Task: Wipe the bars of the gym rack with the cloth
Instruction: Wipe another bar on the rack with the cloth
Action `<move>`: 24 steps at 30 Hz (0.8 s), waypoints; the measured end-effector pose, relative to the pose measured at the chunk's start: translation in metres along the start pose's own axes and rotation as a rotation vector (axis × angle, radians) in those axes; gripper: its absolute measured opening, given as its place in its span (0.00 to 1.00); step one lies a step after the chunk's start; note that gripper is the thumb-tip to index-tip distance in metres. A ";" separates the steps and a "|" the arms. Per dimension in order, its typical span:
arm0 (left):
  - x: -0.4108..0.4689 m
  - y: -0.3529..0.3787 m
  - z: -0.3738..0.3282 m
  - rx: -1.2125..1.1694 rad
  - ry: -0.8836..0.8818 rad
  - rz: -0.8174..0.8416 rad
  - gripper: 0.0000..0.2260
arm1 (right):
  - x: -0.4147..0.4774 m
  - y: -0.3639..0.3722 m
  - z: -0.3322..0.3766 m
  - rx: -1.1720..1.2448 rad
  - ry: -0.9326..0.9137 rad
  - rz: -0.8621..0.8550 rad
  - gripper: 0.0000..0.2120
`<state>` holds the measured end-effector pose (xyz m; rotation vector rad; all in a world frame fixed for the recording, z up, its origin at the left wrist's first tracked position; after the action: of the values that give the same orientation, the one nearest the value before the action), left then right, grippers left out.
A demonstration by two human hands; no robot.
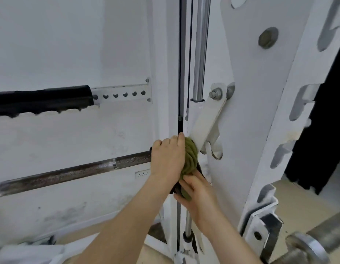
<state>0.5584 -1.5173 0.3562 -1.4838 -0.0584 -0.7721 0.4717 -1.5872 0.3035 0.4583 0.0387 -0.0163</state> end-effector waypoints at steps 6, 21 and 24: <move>-0.030 -0.004 0.002 -0.039 0.031 -0.058 0.22 | 0.003 0.000 0.006 0.355 0.087 0.123 0.15; -0.172 -0.042 0.005 -0.872 -0.093 0.421 0.29 | -0.057 0.013 0.003 -0.121 0.036 -0.040 0.16; -0.193 -0.061 0.001 -0.988 -0.071 0.473 0.23 | -0.082 0.017 0.001 -0.254 0.051 -0.061 0.09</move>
<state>0.3813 -1.4283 0.3154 -2.3269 0.6881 -0.3433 0.3903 -1.5716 0.3156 0.2036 0.1038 -0.0592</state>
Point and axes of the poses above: each hand's wrist, its own x-axis towards the middle knuckle, its own y-axis out of the palm, z = x × y, the point moved 2 cm from there along x, towards the middle knuckle, and after that the axes turned 10 degrees about z, right-handed, at the moved point
